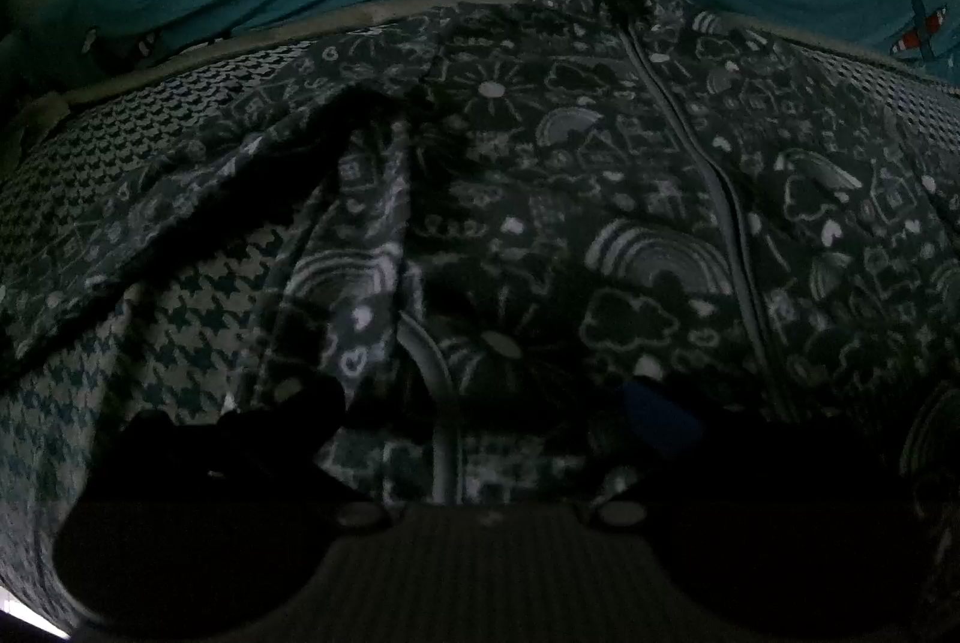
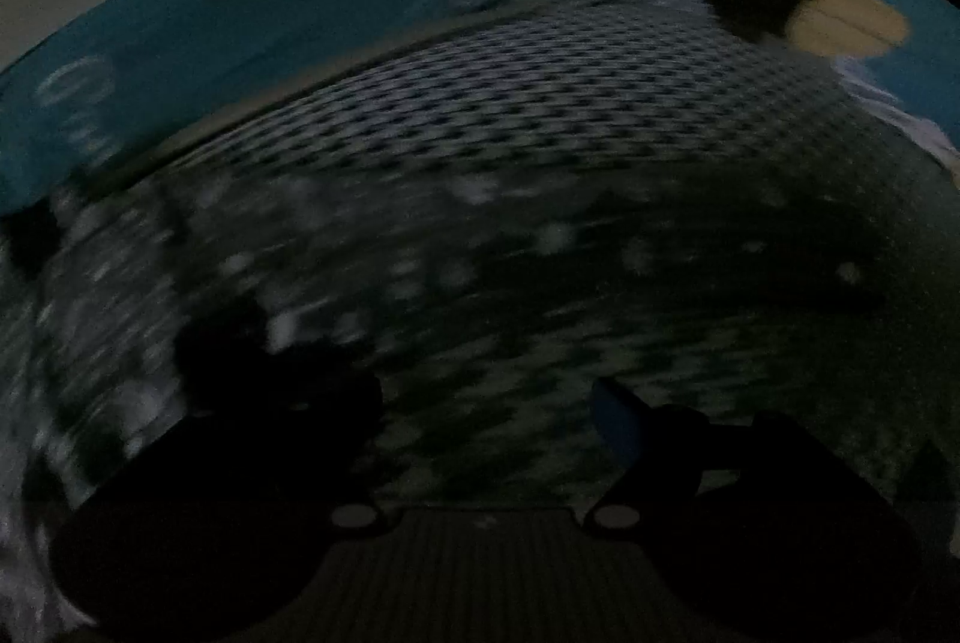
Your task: Fold clothes
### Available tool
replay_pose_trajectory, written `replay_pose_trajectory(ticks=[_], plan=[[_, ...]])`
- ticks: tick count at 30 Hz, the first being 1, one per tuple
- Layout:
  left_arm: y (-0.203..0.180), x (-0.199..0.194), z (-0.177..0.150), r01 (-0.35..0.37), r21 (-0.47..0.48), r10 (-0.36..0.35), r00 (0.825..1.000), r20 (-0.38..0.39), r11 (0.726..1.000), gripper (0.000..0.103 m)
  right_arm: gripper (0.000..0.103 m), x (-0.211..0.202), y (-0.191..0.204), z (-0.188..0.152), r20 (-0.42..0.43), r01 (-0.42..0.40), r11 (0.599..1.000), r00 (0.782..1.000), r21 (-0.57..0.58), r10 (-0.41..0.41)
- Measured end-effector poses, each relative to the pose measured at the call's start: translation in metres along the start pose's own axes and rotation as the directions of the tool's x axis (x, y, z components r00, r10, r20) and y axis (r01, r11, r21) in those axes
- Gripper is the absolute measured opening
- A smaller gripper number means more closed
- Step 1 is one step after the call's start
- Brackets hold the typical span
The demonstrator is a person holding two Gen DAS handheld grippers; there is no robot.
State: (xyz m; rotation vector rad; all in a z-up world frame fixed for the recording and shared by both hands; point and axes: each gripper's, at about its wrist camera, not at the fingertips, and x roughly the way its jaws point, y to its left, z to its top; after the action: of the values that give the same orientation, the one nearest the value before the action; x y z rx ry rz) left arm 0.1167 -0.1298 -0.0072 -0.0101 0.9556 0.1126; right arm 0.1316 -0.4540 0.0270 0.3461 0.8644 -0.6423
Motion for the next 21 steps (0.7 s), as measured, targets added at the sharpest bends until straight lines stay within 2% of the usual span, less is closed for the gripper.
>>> replay_pose_trajectory(ticks=[4,10,17,21], plan=[[-0.001,0.000,-0.001,0.004,0.005,-0.004,1.000,0.000,1.000,0.103,0.078,0.006,-0.026,0.011,-0.003,0.105,0.987,0.994,0.120,-0.105],[-0.001,0.000,-0.001,0.004,0.011,-0.004,1.000,-0.003,1.000,0.103,0.078,0.013,-0.060,0.025,-0.023,0.186,0.944,0.982,0.274,-0.186],[-0.001,0.001,-0.002,0.001,0.017,-0.001,1.000,-0.004,1.000,0.103,0.078,0.026,-0.085,0.035,-0.039,0.202,0.896,0.978,0.397,-0.203],[-0.001,0.001,-0.002,0.000,0.018,0.000,1.000,-0.005,1.000,0.103,0.078,0.036,-0.084,0.039,-0.003,0.197,0.901,0.977,0.387,-0.213]])
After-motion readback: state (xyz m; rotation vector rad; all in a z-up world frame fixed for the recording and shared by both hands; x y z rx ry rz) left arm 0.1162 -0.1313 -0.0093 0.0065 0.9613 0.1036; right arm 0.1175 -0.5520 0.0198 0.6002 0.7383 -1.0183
